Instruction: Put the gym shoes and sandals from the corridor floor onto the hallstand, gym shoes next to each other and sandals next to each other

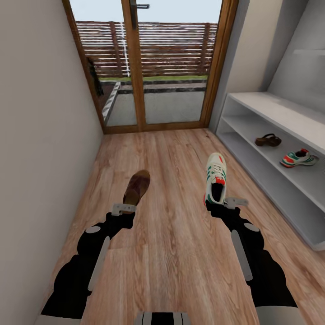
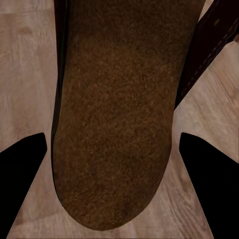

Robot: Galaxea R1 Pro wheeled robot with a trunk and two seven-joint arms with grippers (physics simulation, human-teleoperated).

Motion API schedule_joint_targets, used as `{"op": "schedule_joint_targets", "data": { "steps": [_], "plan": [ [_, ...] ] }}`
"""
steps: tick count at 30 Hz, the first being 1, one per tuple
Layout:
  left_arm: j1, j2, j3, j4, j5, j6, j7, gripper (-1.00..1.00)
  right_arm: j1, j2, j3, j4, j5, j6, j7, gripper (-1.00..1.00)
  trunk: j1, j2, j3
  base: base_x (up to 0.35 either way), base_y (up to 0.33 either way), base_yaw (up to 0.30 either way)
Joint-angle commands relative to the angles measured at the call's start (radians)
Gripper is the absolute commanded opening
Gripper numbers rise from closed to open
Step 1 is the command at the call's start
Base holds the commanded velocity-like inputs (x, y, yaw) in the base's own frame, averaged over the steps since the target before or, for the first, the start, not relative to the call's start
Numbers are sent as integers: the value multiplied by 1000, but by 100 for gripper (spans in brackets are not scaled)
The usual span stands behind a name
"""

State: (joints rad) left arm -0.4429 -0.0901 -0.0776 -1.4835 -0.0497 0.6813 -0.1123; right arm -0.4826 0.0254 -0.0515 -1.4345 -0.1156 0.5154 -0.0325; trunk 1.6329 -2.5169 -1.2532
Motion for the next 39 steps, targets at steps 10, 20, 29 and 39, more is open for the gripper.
{"op": "schedule_joint_targets", "data": {
  "steps": [10,20,29,39],
  "plan": [
    [0,0,1,-1,-4,4,-6,-100,-1,1,-1,-1,-10,5,-4,-100,0,0,-6,334,16,-243],
    [0,0,1,-1,-4,5,-6,-100,-1,1,-1,-1,-10,5,-5,-100,0,0,-9,331,122,-57],
    [0,0,1,-1,-4,5,-6,-100,-1,2,-2,-1,-10,5,-6,-100,0,0,-9,323,148,-1],
    [0,0,1,-1,-4,4,-6,-100,-1,2,-2,-1,-10,5,-6,-100,0,0,-10,322,149,-122]
  ]
}}
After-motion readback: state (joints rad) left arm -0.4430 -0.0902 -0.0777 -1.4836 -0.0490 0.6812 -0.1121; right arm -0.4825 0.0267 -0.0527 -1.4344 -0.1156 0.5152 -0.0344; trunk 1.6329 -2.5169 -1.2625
